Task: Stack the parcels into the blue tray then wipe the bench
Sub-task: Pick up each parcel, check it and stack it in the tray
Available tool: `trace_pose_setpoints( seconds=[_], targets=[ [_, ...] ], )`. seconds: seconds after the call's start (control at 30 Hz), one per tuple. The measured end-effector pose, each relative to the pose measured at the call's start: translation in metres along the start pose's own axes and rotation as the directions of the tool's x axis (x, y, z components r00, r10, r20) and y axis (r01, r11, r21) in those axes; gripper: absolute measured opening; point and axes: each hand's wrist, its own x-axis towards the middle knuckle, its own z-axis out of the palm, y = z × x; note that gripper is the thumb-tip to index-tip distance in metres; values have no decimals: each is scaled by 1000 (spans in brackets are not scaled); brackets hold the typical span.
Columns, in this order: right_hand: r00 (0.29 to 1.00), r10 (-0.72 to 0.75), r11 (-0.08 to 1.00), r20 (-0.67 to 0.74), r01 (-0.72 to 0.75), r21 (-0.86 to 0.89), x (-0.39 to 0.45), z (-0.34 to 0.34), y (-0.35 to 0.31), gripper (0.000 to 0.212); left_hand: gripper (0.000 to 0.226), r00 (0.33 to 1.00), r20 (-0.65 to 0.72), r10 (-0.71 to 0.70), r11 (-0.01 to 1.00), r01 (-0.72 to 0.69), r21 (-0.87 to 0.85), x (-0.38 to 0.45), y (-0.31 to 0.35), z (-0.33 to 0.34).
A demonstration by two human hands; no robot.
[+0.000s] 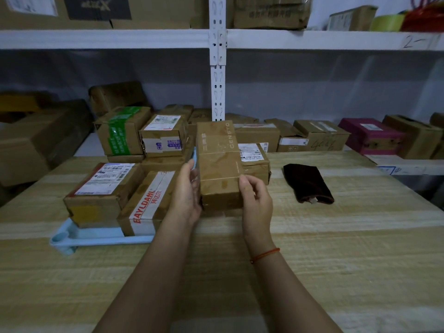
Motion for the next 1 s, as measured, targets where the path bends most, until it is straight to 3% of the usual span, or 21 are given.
trace_pose_setpoints(
  seconds=[0.1,0.23,0.4,0.53,0.73,0.83,1.0],
  targets=[
    [1000,-17,997,20,19,-72,-2,5,-2,35,42,998,58,-33,999,33,7,-2,2,0],
    [997,-72,984,-2,71,-162,-5,10,-6,68,42,997,30,-77,997,78,-28,-4,2,-3],
    [994,-111,972,-4,107,-210,-6,10,-17,78,37,993,23,-114,989,116,-89,-8,3,-1],
    [993,-121,966,-8,116,-231,-6,11,-17,74,37,996,15,-91,992,92,-86,-8,4,0],
    [1000,8,996,1,-8,-89,-2,11,-16,33,35,995,-99,8,1000,-8,-1,-5,11,-2],
    [995,90,996,36,-90,-2,0,15,-17,37,30,977,-183,108,990,-90,107,0,18,-8],
    [981,130,991,141,-123,-59,2,33,-9,39,28,913,-319,256,965,-221,142,-8,33,-18]
  ],
)
